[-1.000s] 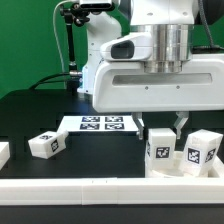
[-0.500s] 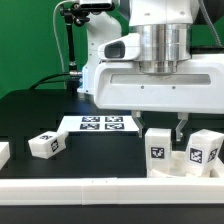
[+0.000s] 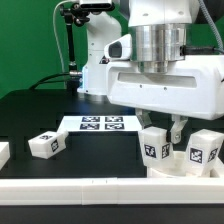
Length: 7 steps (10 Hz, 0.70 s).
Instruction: Assemble stool
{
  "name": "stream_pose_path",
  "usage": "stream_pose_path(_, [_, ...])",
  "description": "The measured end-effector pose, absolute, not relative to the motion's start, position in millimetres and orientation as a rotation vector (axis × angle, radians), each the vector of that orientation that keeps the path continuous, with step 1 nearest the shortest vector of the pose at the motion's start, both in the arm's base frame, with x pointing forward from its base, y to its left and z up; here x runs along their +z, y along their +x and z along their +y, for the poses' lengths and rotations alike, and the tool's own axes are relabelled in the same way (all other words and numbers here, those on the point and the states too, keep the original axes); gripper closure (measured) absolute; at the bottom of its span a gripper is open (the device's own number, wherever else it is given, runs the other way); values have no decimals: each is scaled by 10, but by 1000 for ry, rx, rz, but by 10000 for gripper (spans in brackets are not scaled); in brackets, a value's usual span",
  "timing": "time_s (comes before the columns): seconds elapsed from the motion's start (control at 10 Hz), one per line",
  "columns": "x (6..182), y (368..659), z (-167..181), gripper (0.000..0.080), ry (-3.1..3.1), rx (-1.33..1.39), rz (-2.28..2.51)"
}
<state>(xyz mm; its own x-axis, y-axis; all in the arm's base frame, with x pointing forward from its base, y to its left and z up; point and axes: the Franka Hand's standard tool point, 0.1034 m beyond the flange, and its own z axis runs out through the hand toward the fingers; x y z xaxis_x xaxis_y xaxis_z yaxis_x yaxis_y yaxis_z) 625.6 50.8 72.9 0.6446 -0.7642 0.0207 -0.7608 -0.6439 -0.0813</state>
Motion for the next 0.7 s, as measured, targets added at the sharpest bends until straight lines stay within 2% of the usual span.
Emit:
stream_pose_path(0.4, [730, 6259, 516, 459, -2370, -22, 1887])
stream_pose_path(0.7, [725, 6253, 511, 459, -2179, 3, 2099])
